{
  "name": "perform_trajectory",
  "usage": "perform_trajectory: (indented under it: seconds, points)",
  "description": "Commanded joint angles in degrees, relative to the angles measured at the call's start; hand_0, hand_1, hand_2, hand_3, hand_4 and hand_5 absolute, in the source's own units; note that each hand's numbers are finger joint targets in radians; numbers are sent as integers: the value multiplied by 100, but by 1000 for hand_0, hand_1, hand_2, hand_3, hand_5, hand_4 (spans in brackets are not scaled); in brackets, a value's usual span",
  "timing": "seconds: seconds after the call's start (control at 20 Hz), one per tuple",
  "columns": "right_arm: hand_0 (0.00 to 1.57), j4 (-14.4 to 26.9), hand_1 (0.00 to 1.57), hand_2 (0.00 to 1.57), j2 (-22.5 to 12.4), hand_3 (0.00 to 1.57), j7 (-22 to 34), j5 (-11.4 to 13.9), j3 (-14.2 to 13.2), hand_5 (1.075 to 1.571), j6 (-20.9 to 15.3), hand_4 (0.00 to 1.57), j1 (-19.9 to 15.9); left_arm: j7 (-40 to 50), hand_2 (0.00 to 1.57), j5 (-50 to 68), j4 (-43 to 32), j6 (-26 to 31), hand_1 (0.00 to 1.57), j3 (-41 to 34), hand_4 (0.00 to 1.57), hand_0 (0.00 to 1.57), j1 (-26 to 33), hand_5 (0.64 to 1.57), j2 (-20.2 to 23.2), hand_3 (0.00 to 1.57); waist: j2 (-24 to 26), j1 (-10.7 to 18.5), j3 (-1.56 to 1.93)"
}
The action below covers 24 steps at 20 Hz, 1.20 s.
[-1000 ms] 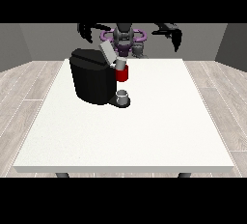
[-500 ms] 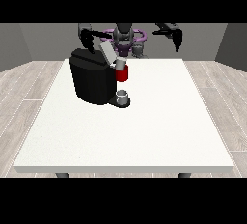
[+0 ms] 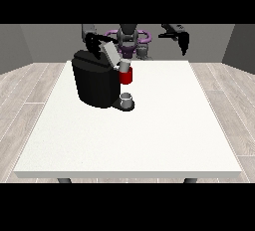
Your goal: Insert the coffee pod into the coffee machine and close the lid
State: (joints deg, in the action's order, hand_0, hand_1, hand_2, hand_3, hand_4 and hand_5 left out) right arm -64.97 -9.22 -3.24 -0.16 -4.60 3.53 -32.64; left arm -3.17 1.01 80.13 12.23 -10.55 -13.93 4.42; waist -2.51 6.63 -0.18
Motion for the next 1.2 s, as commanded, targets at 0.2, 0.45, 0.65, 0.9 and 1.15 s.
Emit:
perform_trajectory:
  seconds: [0.2, 0.45, 0.65, 0.9, 1.15]
  points:
    - [0, 355, 0, 0, 158, 0, 216, 113, 29, 1571, -123, 0, -429, -106, 0, 141, -68, 88, 0, 61, 0, 0, 171, 1571, 74, 0, -50, 75, 17]
    - [0, 561, 0, 0, 234, 0, -73, 212, 83, 1571, -134, 0, -393, -221, 0, -6, 9, -91, 0, 198, 0, 0, 249, 1571, -26, 0, -102, 126, 17]
    - [0, 414, 0, 0, 320, 0, -59, 341, 217, 1571, -219, 0, -847, -653, 0, 102, -587, 18, 0, -221, 141, 0, -221, 1571, 433, 0, -463, -52, 15]
    - [0, 664, 0, 0, 273, 0, 23, 348, 140, 1571, -161, 154, -1024, -240, 0, 223, -433, 20, 0, -110, 156, 0, -162, 1571, 396, 0, -241, 90, 17]
    - [0, 486, 0, 0, 376, 0, 191, 588, 499, 1571, 8, 215, -1152, -346, 0, 195, -663, -140, 0, -160, 154, 0, -257, 1571, 377, 0, -108, -120, 16]
